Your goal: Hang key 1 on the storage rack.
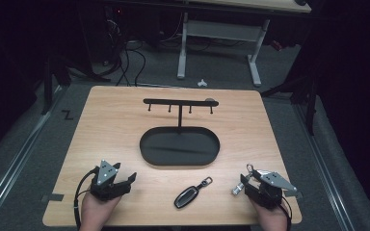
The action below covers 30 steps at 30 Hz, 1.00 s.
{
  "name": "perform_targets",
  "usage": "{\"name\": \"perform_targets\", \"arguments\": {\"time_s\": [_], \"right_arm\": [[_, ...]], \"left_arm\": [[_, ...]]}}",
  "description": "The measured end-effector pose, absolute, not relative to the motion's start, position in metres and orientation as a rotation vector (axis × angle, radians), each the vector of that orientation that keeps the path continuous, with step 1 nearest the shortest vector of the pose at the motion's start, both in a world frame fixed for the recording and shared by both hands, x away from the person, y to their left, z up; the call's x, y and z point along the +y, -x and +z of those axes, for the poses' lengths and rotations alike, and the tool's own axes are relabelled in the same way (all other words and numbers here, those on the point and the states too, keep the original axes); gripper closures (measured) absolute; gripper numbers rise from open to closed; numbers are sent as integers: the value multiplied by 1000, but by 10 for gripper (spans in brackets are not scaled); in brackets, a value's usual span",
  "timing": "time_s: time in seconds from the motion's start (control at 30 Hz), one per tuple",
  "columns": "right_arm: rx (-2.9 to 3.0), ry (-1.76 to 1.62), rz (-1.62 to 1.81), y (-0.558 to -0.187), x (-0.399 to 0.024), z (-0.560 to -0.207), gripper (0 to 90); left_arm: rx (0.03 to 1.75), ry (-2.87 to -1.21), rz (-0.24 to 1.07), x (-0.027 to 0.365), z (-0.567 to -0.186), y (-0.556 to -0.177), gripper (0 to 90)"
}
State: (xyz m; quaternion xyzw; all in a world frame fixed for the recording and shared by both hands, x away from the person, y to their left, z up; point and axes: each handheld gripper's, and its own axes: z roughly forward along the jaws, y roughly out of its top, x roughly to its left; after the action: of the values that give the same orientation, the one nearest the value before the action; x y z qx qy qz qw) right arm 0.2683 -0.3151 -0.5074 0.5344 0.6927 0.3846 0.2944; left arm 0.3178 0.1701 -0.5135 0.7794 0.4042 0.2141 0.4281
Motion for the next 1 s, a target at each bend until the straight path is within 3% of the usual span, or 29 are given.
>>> {"name": "perform_targets", "arguments": {"time_s": [0.3,0.47,0.87,1.0], "right_arm": [[1869,-1427,1027,-270,-314,-510,454],[1885,-1407,1018,-267,-306,-506,572],[2114,-1256,1100,-262,-261,-509,695],[2215,-1186,1084,-265,-235,-514,813]], "left_arm": [[992,-1958,509,165,-518,-323,310],[968,-1976,511,159,-519,-320,306],[955,-1973,528,162,-519,-315,301],[960,-1954,536,169,-517,-310,301]]}}
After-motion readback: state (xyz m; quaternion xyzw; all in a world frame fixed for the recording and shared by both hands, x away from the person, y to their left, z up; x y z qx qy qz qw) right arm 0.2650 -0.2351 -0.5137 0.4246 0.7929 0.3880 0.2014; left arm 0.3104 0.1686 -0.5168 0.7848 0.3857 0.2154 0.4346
